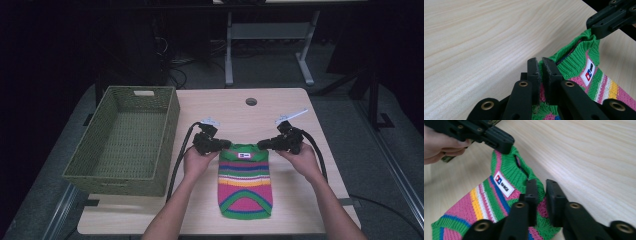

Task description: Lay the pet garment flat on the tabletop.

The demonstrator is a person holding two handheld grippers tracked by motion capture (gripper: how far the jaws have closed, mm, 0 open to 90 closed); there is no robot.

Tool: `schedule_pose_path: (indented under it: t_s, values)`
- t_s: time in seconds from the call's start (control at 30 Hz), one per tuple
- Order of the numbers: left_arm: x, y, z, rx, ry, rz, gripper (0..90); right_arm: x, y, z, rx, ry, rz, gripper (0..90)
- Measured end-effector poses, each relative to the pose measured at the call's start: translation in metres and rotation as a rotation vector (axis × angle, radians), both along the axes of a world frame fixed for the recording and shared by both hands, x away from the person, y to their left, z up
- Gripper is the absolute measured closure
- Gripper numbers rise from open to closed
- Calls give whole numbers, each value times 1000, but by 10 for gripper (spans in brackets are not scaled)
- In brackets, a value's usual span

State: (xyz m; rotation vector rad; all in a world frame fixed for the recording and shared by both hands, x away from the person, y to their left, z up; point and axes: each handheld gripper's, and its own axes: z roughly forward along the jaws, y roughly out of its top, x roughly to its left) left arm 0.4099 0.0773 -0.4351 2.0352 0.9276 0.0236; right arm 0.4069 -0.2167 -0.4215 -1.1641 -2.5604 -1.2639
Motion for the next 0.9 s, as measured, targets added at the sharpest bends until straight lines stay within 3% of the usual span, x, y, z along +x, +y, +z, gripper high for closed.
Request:
schedule_pose_path:
  t_s: [0.1,0.2,0.5,0.9]
  values:
    - [1,3,2,-27,4,21,729,1,-2,-1,-1,-2,-13,685]
    - [1,7,5,-40,-1,34,696,2,-5,-1,-16,4,-31,636]
    - [-7,12,7,-19,-7,16,665,-2,-6,0,-36,9,-19,633]
    - [-30,5,10,93,-33,-78,538,-22,-10,-5,-61,19,9,513]
